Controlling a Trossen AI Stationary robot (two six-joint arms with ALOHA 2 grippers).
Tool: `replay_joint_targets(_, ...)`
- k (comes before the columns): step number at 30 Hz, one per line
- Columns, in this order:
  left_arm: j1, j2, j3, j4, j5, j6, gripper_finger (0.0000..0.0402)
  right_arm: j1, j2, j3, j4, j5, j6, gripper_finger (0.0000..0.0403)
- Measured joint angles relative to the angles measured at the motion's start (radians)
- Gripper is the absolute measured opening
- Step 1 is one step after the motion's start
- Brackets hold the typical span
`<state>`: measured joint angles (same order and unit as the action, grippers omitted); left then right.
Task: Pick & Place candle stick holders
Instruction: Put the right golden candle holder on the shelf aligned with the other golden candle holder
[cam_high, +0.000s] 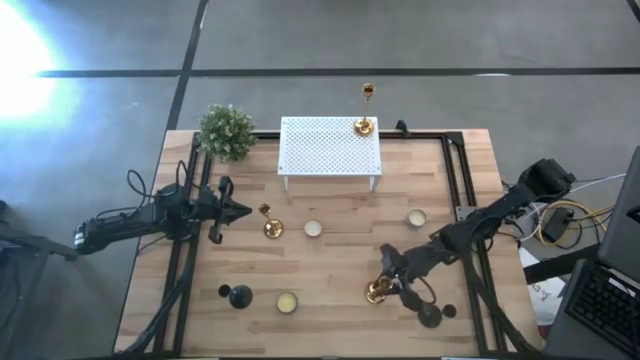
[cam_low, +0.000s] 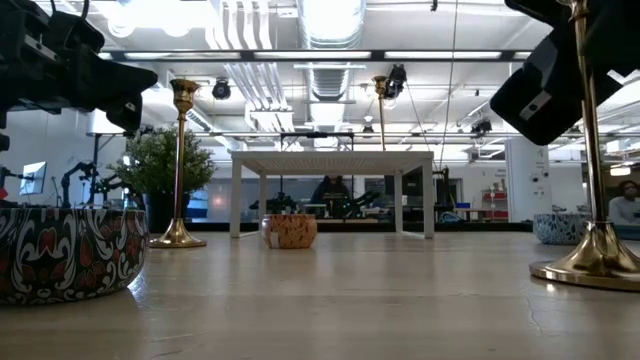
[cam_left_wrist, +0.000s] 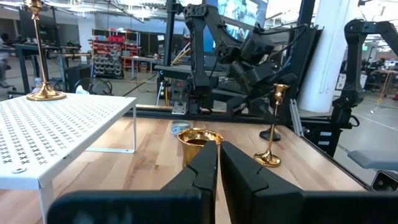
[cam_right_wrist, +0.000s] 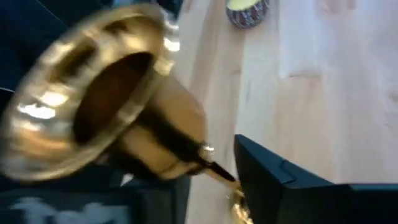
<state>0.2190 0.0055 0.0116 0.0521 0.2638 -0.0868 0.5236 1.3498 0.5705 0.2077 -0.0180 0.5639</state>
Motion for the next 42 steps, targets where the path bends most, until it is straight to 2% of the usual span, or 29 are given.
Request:
replay_joint_targets(3,0.0,0.0,0.0,0.0,0.0,0.0,0.0023,-0.001,-0.015,0.003,-0.027,0.013,-0.008,0.0028)
replay_joint_targets(6,0.0,0.0,0.0,0.0,0.0,0.0,0.0023,0.001,-0.035,-0.003,-0.045,0.043,-0.018,0.0017)
replay_joint_targets(13,0.0,0.002,0.0,0.0,0.0,0.0,0.0023,-0.034,-0.084,0.024,-0.072,0.078,-0.11,0.0013)
replay_joint_targets(18,0.0,0.004,0.0,0.0,0.0,0.0,0.0023,-0.11,-0.106,0.114,-0.201,0.079,-0.213,0.0012)
replay_joint_targets(23,0.0,0.004,0.0,0.0,0.0,0.0,0.0023,-0.184,-0.104,0.222,-0.294,0.023,-0.36,0.0012)
replay_joint_targets(29,0.0,0.004,0.0,0.0,0.0,0.0,0.0023,-0.306,-0.104,0.314,-0.364,-0.06,-0.507,0.0012)
replay_joint_targets(42,0.0,0.005,0.0,0.0,0.0,0.0,0.0023,-0.583,-0.058,0.492,-0.394,-0.061,-0.598,0.0012)
